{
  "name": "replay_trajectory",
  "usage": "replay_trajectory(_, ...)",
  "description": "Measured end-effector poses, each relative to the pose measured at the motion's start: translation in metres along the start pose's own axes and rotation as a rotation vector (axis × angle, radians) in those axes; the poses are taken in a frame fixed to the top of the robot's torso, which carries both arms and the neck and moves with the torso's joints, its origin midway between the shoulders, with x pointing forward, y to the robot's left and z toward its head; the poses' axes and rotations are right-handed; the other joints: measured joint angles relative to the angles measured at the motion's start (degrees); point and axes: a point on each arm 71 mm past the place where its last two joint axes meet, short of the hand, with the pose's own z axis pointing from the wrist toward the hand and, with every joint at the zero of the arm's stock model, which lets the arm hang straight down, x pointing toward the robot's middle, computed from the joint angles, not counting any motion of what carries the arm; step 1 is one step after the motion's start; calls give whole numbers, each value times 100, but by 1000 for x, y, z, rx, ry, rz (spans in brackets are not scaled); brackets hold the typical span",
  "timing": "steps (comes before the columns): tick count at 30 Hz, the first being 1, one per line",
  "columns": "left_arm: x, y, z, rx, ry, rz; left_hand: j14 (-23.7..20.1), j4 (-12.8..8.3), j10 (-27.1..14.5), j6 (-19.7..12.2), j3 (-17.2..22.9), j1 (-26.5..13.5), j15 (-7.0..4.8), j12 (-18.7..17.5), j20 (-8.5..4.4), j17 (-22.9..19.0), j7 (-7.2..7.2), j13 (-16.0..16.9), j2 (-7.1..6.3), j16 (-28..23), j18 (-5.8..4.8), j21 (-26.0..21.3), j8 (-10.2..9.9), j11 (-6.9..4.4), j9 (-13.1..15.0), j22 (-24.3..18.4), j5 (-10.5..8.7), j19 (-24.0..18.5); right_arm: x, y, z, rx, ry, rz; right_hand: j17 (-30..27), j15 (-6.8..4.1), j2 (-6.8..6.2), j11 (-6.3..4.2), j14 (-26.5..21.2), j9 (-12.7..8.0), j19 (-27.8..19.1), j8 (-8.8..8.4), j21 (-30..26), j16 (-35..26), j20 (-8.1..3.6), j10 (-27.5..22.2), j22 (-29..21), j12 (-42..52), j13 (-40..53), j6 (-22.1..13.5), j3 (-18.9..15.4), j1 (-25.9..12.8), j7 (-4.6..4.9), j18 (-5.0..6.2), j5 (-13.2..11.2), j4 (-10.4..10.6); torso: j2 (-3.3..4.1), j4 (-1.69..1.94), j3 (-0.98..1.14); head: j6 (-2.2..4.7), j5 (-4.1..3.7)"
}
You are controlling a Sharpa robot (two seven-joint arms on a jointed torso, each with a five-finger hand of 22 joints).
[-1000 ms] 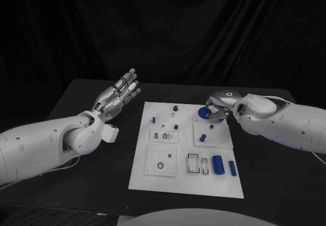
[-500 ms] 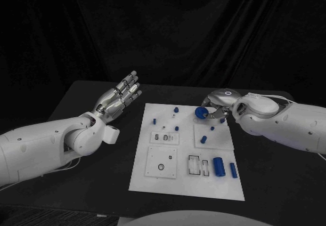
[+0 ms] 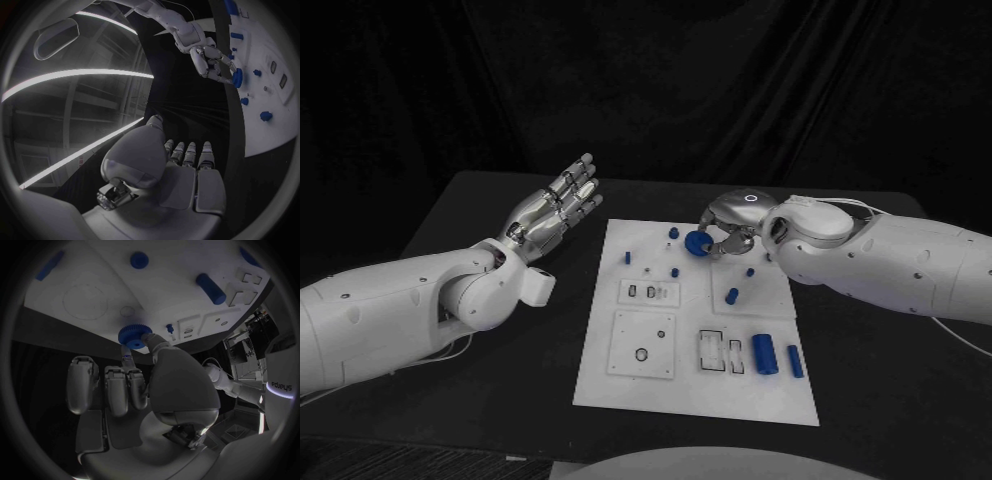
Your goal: Assemble the parts on the task board
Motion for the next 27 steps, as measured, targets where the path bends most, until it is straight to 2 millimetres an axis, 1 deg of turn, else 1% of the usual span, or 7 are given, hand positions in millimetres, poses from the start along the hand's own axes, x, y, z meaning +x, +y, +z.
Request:
replay_trajectory(7, 2, 1, 2, -4, 9, -5, -1, 2, 0, 13, 1, 0, 4, 0, 0, 1, 13, 1, 0, 0, 0, 0, 0, 0, 0, 0, 0, 0, 1, 13, 16, -23, 7, -3, 0, 0, 0, 0, 0, 3, 20, -49, 10, 0, 20, 0, -1, 0, 0, 2, 1, 0, -3, 0, -1, -1, 5, 3, 10, 21, -2)
replay_trajectory(9, 2, 1, 2, -5, 10, -6, -1, 16, 0, 21, 16, 0, 43, 0, 0, 0, 21, 1, 0, 0, 0, 0, 0, 0, 0, 0, 0, 0, 2, 17, 19, -29, 10, -3, 0, 0, -1, 1, 0, 3, 20, -51, 28, 0, 20, 0, -1, 0, 0, 4, 17, -1, -5, 0, -23, -17, 7, 4, 11, 18, 3)
replay_trajectory(11, 3, 2, 3, -6, 12, -7, -1, 16, 0, 21, 16, 0, 43, 0, 0, -1, 21, 1, 0, 0, 0, 0, 0, 0, 0, 0, 0, 0, 3, 21, 23, -36, 12, -3, 0, 0, -16, 1, 0, 4, 20, -51, 29, 0, 20, 0, -1, 0, 0, 5, 24, -15, -5, 0, -23, -24, 8, 4, 12, 3, 10)
replay_trajectory(15, 3, 2, 3, -7, 15, -8, -1, 16, 0, 21, 16, 0, 43, 0, 0, -3, 21, 2, 0, 0, 0, 0, 0, 0, 1, 0, 0, 0, 3, 26, 27, -46, 14, -3, 0, 0, -16, 1, 0, 5, 20, -56, 29, 0, 20, 1, -1, 0, 0, 5, 25, -15, -6, 1, -23, -23, 8, 7, 10, -16, 4)
replay_trajectory(20, 4, 3, 4, -9, 19, -11, -1, 17, 0, 36, 16, 0, 43, 0, 0, -4, 36, 2, 0, 0, 0, 0, 0, 0, 5, 0, 0, 0, 2, 31, 33, -56, 12, -4, 0, 0, -16, 3, 0, 8, 20, -76, 29, 0, 20, 2, -1, 0, 0, 4, 47, -15, -6, 1, -45, -14, 6, 7, 0, -28, 3)
replay_trajectory(24, 4, 3, 4, -10, 21, -12, -1, 16, -11, 41, 16, 0, 43, 0, 0, -4, 41, 3, 0, 0, 0, 0, 0, 11, 5, 1, 0, 0, 2, 33, 35, -58, 11, -5, 0, 1, -16, 23, 0, 12, 33, -143, 29, 0, 34, -3, -2, 0, 0, 5, 64, -15, -7, 1, -114, -16, 2, 1, -4, -35, 5)
replay_trajectory(27, 4, 3, 4, -12, 23, -13, 0, 16, -20, 41, 16, 0, 43, 0, 0, -4, 41, 3, 0, 0, 0, 0, 0, 20, 4, 1, 0, 0, 1, 34, 36, -60, 10, -5, 0, 35, -16, 38, 5, 15, 33, -185, 6, 0, 33, -6, -2, 0, 0, 5, 95, -15, -7, 2, -161, -17, 1, -2, -5, -32, 14)
